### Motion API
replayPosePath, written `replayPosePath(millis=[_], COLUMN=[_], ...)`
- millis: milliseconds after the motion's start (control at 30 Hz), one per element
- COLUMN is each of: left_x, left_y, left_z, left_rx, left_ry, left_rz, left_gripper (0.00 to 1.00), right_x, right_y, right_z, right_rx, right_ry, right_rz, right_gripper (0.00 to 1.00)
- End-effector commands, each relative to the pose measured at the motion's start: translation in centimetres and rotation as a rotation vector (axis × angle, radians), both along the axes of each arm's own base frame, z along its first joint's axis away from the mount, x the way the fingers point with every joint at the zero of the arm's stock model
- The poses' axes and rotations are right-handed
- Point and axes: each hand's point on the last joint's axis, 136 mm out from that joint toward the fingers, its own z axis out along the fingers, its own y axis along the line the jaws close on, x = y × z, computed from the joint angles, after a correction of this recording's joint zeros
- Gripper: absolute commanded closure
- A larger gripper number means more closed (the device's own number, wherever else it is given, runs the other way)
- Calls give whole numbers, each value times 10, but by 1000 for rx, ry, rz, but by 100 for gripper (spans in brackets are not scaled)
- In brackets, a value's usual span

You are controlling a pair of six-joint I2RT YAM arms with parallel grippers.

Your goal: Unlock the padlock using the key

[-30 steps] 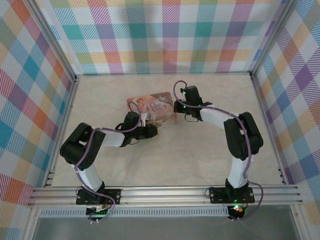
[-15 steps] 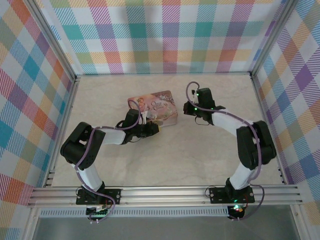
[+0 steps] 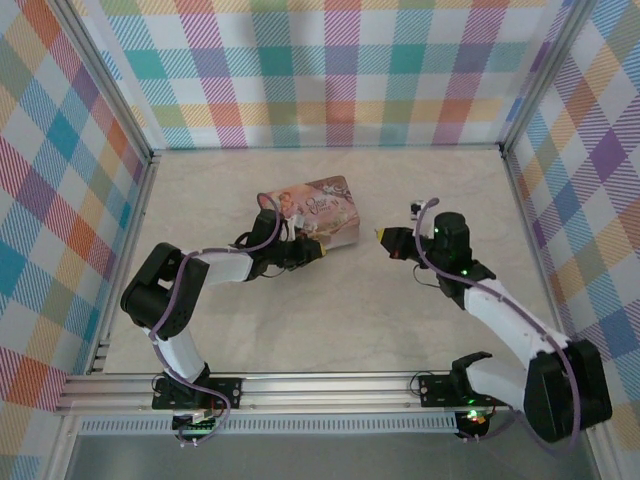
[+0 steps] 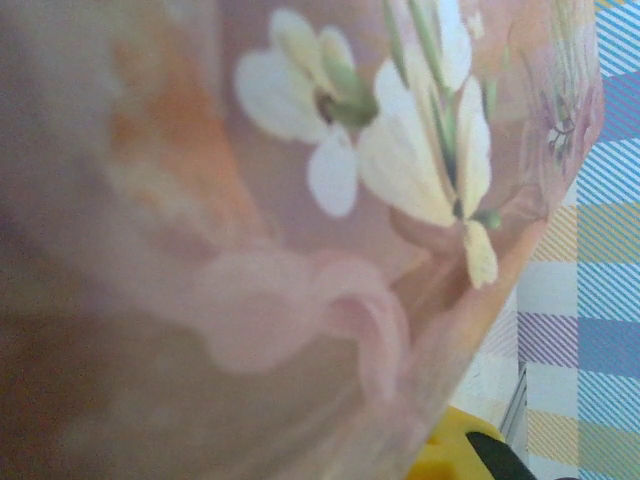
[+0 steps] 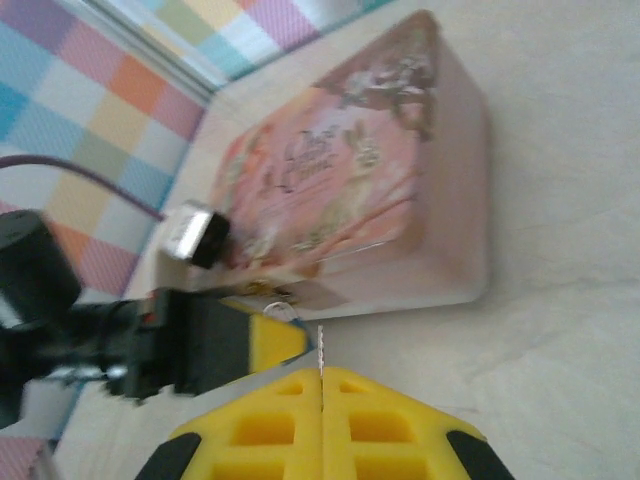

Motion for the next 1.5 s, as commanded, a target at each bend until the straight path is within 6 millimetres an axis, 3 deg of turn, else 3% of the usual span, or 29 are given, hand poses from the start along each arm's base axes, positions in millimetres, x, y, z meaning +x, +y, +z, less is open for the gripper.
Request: replayPosePath(millis=[0, 167, 367, 533, 733, 1233, 1300, 1467], left_x=[-7, -7, -7, -6, -5, -1, -1, -2], left_y=[-14, -15, -17, -18, -19, -23, -23, -23], left_z=[31, 38, 47, 53, 54, 60, 62, 63], left_rx=[-90, -102, -117, -114, -102, -135, -140, -145], left_ry=[15, 17, 25, 33, 63, 59, 59, 56], left_rz=[-57, -64, -69, -74, -72, -64, -65, -66], left_gripper=[90, 90, 90, 90, 90, 90, 90, 90], right_x=[-22, -46, -55, -53, -50, -27, -24, -22], right_y=[8, 9, 10, 17, 44, 76, 87, 96], right_z=[31, 39, 30, 13, -11, -53, -67, -73], right_rx=[101, 180, 263, 301, 304, 473, 460, 451], right_ry=[-84, -104, -80, -31, 13, 117, 158, 167], right_rz=[89, 137, 148, 149, 173, 130, 144, 139], right_gripper=[100, 100, 100, 100, 100, 100, 100, 100])
